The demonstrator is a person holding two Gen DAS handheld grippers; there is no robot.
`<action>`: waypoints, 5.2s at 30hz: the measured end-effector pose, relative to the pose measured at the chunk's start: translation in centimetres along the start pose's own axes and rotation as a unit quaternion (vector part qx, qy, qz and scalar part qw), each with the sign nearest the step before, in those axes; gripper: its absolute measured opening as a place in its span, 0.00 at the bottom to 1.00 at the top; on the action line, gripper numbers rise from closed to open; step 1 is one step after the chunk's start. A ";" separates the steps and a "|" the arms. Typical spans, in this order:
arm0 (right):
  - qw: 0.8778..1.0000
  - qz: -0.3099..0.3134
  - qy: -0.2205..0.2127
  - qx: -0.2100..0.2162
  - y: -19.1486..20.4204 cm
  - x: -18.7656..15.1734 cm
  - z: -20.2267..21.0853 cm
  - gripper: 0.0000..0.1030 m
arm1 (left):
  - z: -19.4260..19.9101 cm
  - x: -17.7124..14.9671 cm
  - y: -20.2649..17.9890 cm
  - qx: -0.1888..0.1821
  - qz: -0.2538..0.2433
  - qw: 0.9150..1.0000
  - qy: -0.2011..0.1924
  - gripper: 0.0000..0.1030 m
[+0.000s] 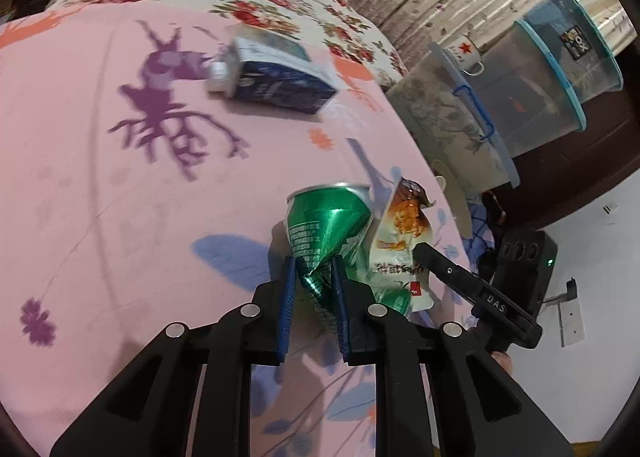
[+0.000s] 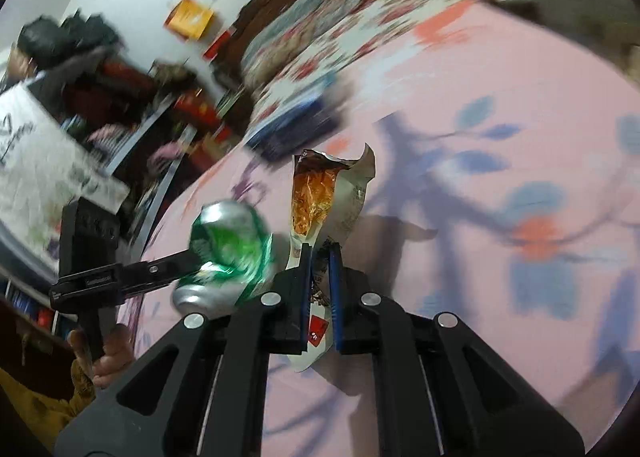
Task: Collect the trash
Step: 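Grasp the crushed green can with the left gripper while the right gripper grasps the snack packet, then carry can and packet to the beige wastebasket and open both grippers, then move both open grippers back over the milk carton on the table, then grasp the blue-white milk carton with the left gripper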
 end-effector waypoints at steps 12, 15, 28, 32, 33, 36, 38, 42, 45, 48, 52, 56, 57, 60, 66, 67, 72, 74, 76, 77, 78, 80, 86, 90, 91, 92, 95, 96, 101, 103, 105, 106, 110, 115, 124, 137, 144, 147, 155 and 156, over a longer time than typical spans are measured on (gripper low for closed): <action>0.988 -0.093 -0.117 -0.045 -9.8 0.5 10.8 0.10 | -6.3 4.2 -10.8 -0.002 -0.095 0.995 0.040 0.16; 0.983 -0.105 -0.141 -0.056 -11.6 1.0 13.1 0.10 | -8.6 5.9 -14.5 -0.009 -0.120 0.991 0.050 0.16; 0.951 -0.162 -0.213 -0.156 -23.0 6.5 21.1 0.10 | -23.2 13.3 -30.9 -0.010 -0.224 0.971 0.085 0.16; 0.949 -0.156 -0.196 -0.190 -24.9 7.8 20.0 0.13 | -27.5 13.7 -33.7 0.010 -0.247 0.965 0.089 0.37; 0.949 -0.159 -0.193 -0.193 -25.2 8.0 19.6 0.14 | -28.4 13.6 -34.0 0.022 -0.250 0.964 0.087 0.52; 0.947 -0.177 -0.204 -0.174 -25.8 8.1 19.0 0.69 | -28.4 12.9 -33.7 0.034 -0.255 0.964 0.068 0.61; 0.944 -0.170 -0.221 -0.178 -25.0 7.9 19.2 0.80 | -27.4 12.6 -33.3 0.023 -0.254 0.964 0.069 0.61; 0.943 -0.164 -0.237 -0.168 -23.0 7.2 19.9 0.76 | -23.2 11.4 -31.7 0.023 -0.259 0.965 0.043 0.61; 0.941 -0.164 -0.254 -0.153 -20.6 5.8 20.5 0.76 | -19.7 9.5 -30.1 0.043 -0.276 0.960 0.011 0.63; 0.938 -0.170 -0.263 -0.147 -17.9 3.6 20.5 0.76 | -16.8 7.0 -28.1 0.062 -0.289 0.955 -0.013 0.63; 0.934 -0.169 -0.273 -0.157 -13.8 0.2 19.6 0.76 | -14.1 4.0 -25.5 0.095 -0.299 0.949 -0.039 0.63; 0.932 -0.155 -0.274 -0.178 -10.1 -2.7 18.6 0.77 | -11.7 1.7 -23.0 0.109 -0.293 0.948 -0.052 0.63; 0.932 -0.154 -0.274 -0.178 -9.3 -3.3 18.4 0.77 | -11.2 1.3 -22.5 0.113 -0.292 0.948 -0.056 0.63; 0.933 -0.154 -0.273 -0.178 -7.8 -4.4 18.1 0.78 | -9.8 0.2 -21.3 0.122 -0.289 0.947 -0.065 0.64; 0.934 -0.145 -0.270 -0.184 -4.6 -5.3 17.6 0.81 | -7.3 -1.3 -19.0 0.133 -0.272 0.949 -0.082 0.68; 0.934 -0.145 -0.270 -0.183 -4.3 -5.2 17.5 0.83 | -6.9 -1.5 -18.7 0.135 -0.271 0.949 -0.084 0.69; 0.937 -0.140 -0.260 -0.184 -2.4 -5.3 16.8 0.88 | -5.2 -2.4 -17.9 0.149 -0.270 0.946 -0.100 0.79; 0.939 -0.142 -0.253 -0.187 -1.8 -5.4 16.4 0.91 | -4.6 -2.6 -17.6 0.153 -0.268 0.945 -0.104 0.86; 0.939 -0.144 -0.251 -0.188 -1.4 -5.5 16.2 0.92 | -4.2 -2.7 -17.5 0.154 -0.266 0.946 -0.103 0.90; 0.938 -0.144 -0.252 -0.188 -1.1 -5.5 16.2 0.92 | -4.1 -2.8 -17.3 0.155 -0.264 0.947 -0.102 0.92; 0.938 -0.144 -0.253 -0.189 -1.1 -5.4 16.2 0.92 | -3.9 -2.8 -17.2 0.157 -0.261 0.947 -0.101 0.92; 0.937 -0.145 -0.254 -0.192 -0.7 -5.4 16.2 0.93 | -3.8 -2.7 -16.9 0.160 -0.256 0.948 -0.100 0.92; 0.932 -0.149 -0.260 -0.202 -0.5 -5.5 16.4 0.96 | -3.9 -2.6 -16.2 0.176 -0.232 0.953 -0.078 0.92; 0.931 -0.158 -0.258 -0.204 -0.6 -5.7 16.4 0.96 | -4.1 -2.8 -15.9 0.167 -0.224 0.958 -0.069 0.92; 0.931 -0.159 -0.258 -0.204 -0.7 -5.7 16.4 0.96 | -4.0 -2.8 -15.9 0.166 -0.224 0.958 -0.071 0.92; 0.931 -0.159 -0.257 -0.204 -0.7 -5.7 16.4 0.96 | -4.0 -2.9 -16.0 0.167 -0.226 0.957 -0.074 0.92; 0.932 -0.157 -0.255 -0.204 -0.5 -5.7 16.3 0.96 | -3.6 -3.0 -16.4 0.185 -0.242 0.948 -0.091 0.92; 0.932 -0.157 -0.255 -0.203 -0.5 -5.7 16.3 0.96 | -3.5 -3.1 -16.6 0.188 -0.249 0.945 -0.095 0.92; 0.933 -0.156 -0.255 -0.203 -0.4 -5.7 16.2 0.96 | -3.0 -3.0 -16.8 0.186 -0.256 0.943 -0.104 0.92; 0.933 -0.157 -0.253 -0.203 -0.4 -5.7 16.1 0.96 | -3.0 -3.0 -16.7 0.185 -0.256 0.943 -0.101 0.92; 0.933 -0.159 -0.252 -0.202 -0.4 -5.7 15.9 0.96 | -3.2 -3.0 -16.5 0.184 -0.254 0.945 -0.097 0.92; 0.933 -0.159 -0.251 -0.202 -0.4 -5.7 15.8 0.96 | -3.2 -3.0 -16.4 0.183 -0.253 0.945 -0.095 0.92; 0.934 -0.161 -0.248 -0.201 -0.4 -5.6 15.5 0.96 | -3.4 -3.0 -16.1 0.182 -0.252 0.946 -0.089 0.92; 0.935 -0.158 -0.247 -0.200 -0.3 -5.7 15.3 0.96 | -3.5 -3.2 -16.0 0.179 -0.253 0.947 -0.084 0.92; 0.936 -0.153 -0.243 -0.205 -0.1 -5.5 14.9 0.96 | -3.3 -3.3 -16.0 0.171 -0.254 0.948 -0.083 0.92; 0.938 -0.145 -0.234 -0.209 0.6 -5.3 14.4 0.96 | -3.0 -3.1 -14.8 0.159 -0.239 0.955 -0.079 0.92; 0.941 -0.137 -0.222 -0.215 0.9 -5.0 13.2 0.96 | -3.3 -2.6 -13.7 0.162 -0.235 0.955 -0.082 0.92; 0.943 -0.142 -0.213 -0.213 0.3 -4.9 12.6 0.96 | -3.8 -2.0 -13.2 0.170 -0.245 0.951 -0.084 0.92; 0.944 -0.163 -0.201 -0.206 -1.8 -4.7 11.3 0.96 | -5.2 4.1 -10.7 0.261 -0.347 0.898 -0.080 0.92; 0.944 -0.166 -0.200 -0.204 -2.2 -4.7 11.2 0.96 | -5.4 5.0 -10.4 0.265 -0.357 0.893 -0.076 0.92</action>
Point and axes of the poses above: each gripper's, at about its wrist camera, not at the fingertips, and z roughly against the way its jaws point, y to its left, x to its top, the point moved 2 cm from there along -z, roughly the way its jaws point, and after that the axes turned 5 degrees about y, right-handed, at the moved point
